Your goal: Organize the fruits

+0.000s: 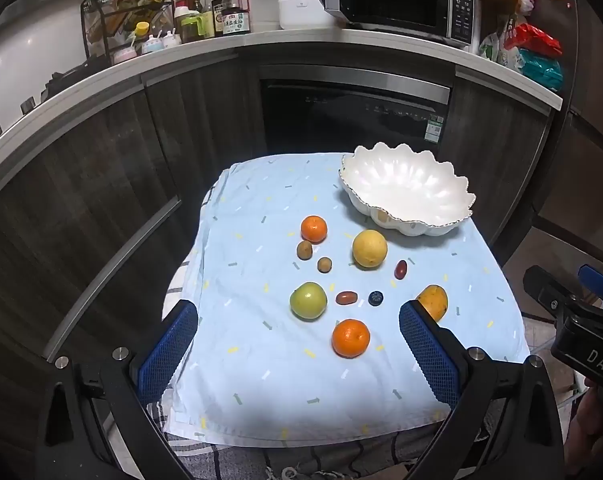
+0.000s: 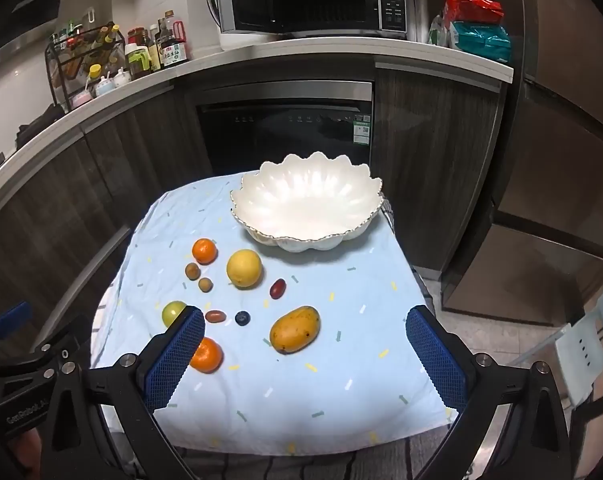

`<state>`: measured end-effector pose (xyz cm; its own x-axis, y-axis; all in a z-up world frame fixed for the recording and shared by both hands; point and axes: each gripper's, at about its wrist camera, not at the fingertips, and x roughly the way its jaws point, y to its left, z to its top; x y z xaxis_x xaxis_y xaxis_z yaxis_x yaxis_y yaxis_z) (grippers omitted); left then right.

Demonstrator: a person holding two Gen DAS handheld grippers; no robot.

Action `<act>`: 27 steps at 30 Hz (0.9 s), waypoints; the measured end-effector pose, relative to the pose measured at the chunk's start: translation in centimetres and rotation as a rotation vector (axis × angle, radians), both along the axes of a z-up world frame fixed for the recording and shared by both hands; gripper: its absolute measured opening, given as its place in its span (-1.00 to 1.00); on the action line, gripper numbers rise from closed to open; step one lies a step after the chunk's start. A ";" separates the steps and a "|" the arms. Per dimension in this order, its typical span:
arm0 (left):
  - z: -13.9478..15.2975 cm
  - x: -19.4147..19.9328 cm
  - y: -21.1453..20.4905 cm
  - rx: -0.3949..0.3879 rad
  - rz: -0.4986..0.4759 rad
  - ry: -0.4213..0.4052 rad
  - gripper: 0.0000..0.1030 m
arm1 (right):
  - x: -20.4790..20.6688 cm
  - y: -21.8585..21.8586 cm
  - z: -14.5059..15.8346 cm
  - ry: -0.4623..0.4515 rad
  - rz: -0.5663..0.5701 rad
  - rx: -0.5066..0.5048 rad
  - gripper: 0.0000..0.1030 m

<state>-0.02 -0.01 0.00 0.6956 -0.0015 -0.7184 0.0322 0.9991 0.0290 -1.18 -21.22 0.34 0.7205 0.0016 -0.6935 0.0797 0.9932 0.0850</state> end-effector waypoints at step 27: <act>0.7 -0.8 0.2 -0.003 0.013 -0.028 0.99 | -0.6 0.2 0.8 -0.038 0.009 -0.016 0.98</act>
